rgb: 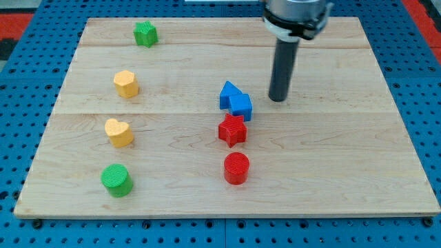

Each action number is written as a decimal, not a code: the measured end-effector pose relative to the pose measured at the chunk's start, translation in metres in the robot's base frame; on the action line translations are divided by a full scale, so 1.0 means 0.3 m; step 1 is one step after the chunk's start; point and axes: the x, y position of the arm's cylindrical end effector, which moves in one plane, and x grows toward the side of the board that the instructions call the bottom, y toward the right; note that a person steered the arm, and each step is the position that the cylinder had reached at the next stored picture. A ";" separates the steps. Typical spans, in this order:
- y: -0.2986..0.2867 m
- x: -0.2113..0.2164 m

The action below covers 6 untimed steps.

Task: Nudge the blue cube left a bit

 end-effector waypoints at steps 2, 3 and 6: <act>-0.185 -0.002; -0.234 -0.002; -0.179 0.526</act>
